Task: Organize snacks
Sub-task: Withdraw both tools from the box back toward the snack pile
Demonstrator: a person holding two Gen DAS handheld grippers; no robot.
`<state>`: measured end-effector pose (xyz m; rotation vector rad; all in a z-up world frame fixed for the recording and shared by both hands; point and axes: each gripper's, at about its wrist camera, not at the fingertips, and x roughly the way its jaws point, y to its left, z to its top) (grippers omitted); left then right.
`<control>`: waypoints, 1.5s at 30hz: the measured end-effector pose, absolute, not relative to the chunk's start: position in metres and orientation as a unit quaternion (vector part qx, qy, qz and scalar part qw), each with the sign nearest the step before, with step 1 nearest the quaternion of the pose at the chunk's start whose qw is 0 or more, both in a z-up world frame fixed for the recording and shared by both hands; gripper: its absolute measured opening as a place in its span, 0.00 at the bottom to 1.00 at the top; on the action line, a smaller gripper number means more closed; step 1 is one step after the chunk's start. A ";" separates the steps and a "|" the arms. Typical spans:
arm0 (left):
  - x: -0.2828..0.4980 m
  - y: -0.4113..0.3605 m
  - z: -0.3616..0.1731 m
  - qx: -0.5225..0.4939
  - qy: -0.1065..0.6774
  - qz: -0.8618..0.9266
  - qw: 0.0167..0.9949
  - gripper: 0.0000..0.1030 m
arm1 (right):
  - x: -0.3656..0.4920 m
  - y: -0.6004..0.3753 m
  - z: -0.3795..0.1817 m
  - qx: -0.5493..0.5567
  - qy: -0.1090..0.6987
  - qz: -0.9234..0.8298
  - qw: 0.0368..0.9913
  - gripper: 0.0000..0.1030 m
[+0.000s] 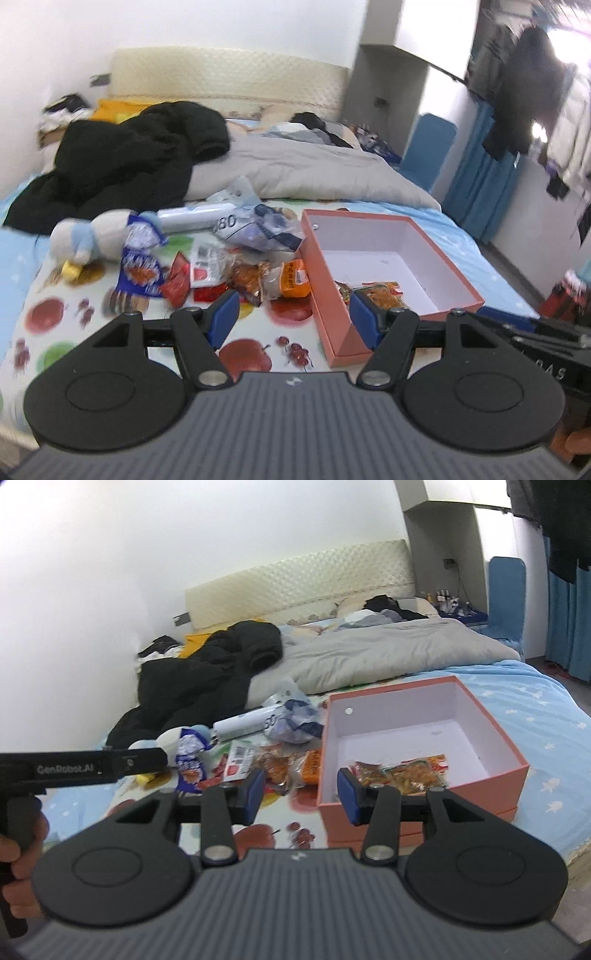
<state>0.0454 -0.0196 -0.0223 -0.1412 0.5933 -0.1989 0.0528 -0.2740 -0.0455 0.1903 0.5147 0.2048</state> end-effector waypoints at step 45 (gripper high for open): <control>0.095 0.091 -0.168 -0.121 0.352 0.005 0.928 0.69 | 0.088 -0.161 -0.151 -0.009 0.312 0.187 0.931 0.58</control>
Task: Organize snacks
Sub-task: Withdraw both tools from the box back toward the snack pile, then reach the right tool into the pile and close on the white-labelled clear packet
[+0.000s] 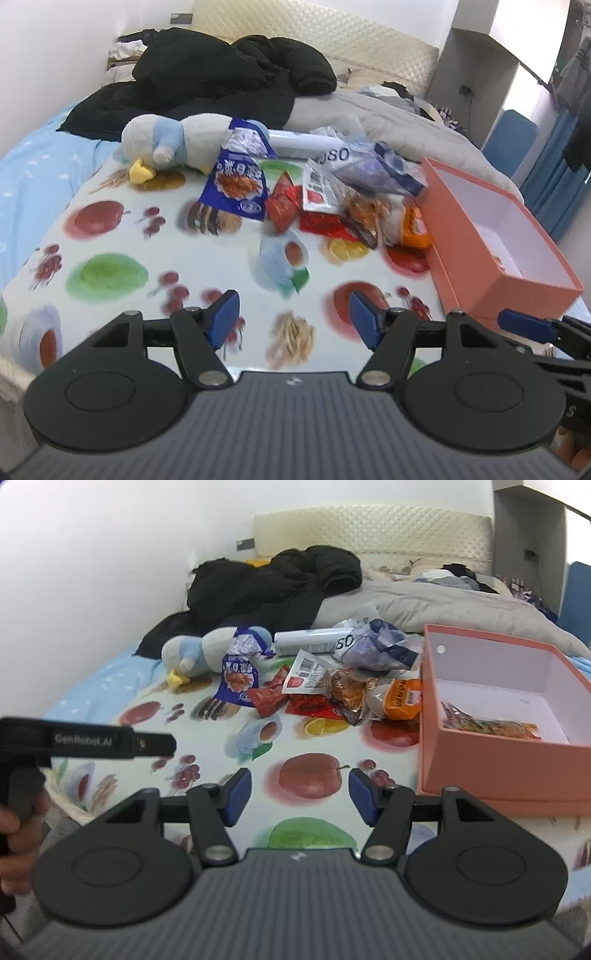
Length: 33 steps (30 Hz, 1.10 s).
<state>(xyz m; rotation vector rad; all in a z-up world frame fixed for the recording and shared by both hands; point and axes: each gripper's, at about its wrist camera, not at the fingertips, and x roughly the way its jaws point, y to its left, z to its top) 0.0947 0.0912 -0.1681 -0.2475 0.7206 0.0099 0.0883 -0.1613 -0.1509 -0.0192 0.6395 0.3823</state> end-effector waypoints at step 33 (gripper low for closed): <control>0.310 0.120 -0.272 -0.159 0.388 -0.010 0.908 0.63 | 0.304 -0.099 -0.240 -0.096 0.328 0.153 0.927 0.48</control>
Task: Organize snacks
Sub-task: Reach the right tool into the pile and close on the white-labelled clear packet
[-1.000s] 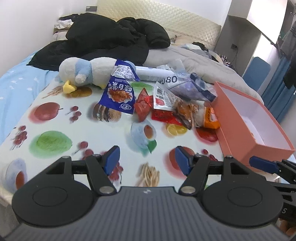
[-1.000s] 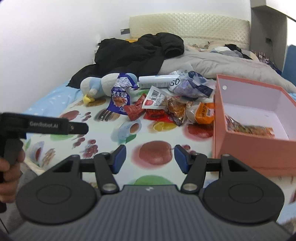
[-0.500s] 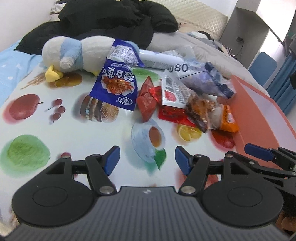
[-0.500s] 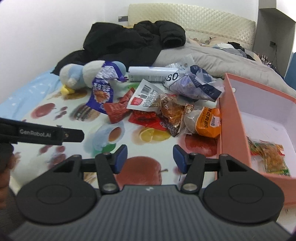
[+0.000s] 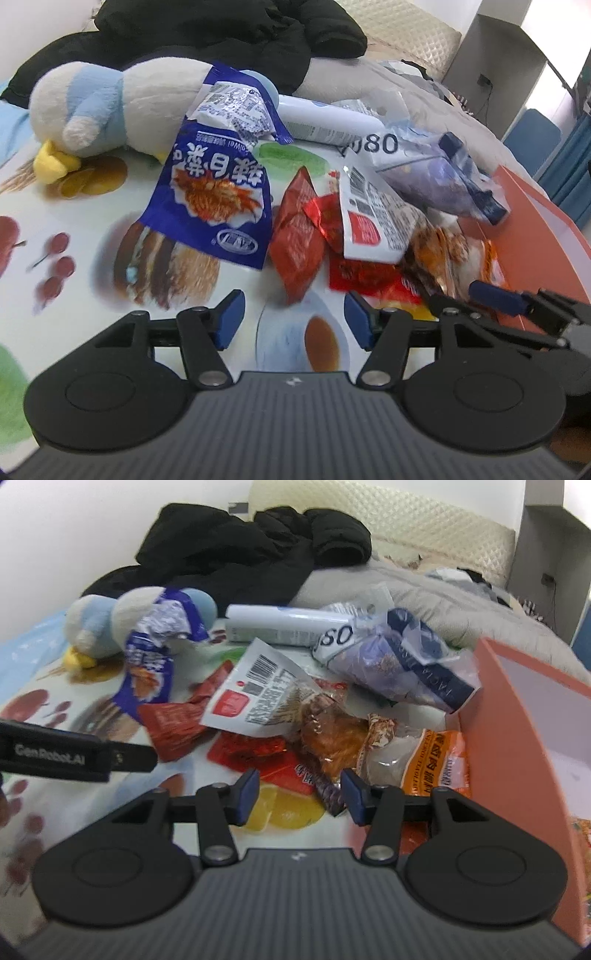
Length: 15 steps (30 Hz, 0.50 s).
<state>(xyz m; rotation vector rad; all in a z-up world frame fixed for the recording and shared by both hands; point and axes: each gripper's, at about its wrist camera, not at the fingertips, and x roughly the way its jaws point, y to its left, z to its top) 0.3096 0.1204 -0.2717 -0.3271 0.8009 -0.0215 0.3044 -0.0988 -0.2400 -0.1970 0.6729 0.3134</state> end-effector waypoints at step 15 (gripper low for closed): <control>0.348 0.114 -0.298 -0.180 0.372 -0.013 0.911 0.41 | 0.339 -0.082 -0.274 -0.169 0.293 0.134 0.932 0.46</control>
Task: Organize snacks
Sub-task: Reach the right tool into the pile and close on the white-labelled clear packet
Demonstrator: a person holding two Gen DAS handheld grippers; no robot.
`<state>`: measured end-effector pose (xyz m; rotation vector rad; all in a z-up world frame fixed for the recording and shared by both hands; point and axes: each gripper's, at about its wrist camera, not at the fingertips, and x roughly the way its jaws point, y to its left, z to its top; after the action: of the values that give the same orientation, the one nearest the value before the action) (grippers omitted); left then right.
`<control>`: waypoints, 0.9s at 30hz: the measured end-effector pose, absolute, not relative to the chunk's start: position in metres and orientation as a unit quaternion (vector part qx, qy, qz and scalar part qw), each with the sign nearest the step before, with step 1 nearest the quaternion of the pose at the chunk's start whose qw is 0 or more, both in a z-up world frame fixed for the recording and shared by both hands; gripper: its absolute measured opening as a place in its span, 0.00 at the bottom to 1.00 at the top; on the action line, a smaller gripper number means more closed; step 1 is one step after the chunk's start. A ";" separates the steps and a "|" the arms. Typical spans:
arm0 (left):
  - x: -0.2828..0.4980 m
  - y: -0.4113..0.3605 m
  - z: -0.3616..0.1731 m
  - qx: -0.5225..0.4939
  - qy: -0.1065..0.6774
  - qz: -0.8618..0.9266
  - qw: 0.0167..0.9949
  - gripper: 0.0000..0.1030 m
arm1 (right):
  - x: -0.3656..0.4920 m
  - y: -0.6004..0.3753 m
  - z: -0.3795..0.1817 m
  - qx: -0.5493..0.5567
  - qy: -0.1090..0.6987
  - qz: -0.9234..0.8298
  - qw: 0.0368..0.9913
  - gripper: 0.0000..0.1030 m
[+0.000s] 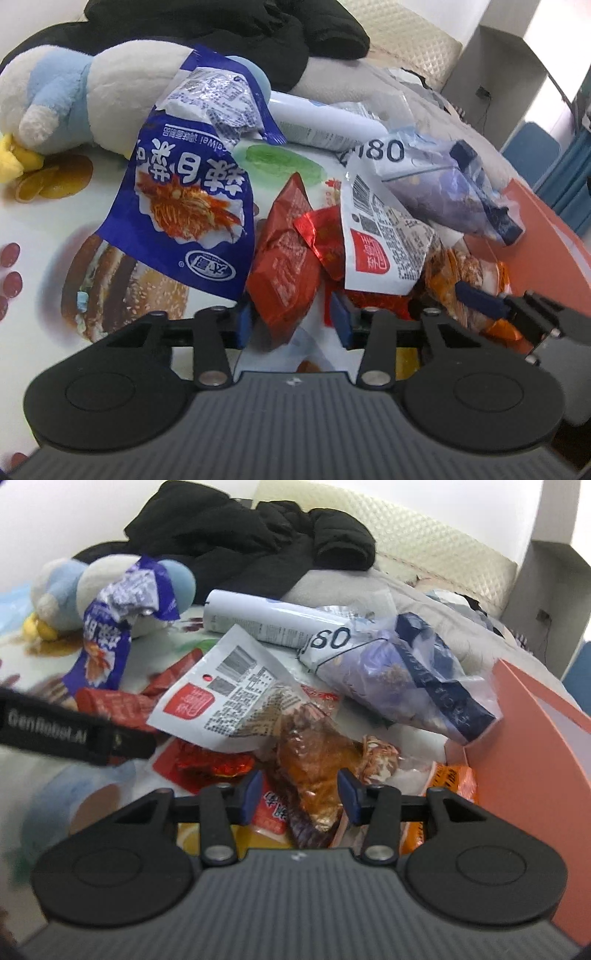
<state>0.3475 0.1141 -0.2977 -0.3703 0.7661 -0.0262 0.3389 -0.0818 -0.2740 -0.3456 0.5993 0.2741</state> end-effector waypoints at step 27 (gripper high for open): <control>0.234 0.117 -0.255 -0.226 0.367 0.027 0.902 0.28 | 0.252 -0.078 -0.218 -0.162 0.300 0.160 0.926 0.11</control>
<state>0.2342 0.1168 -0.2550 -0.4670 0.7599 0.0565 0.2518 -0.0779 -0.2181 -0.3325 0.6160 0.3284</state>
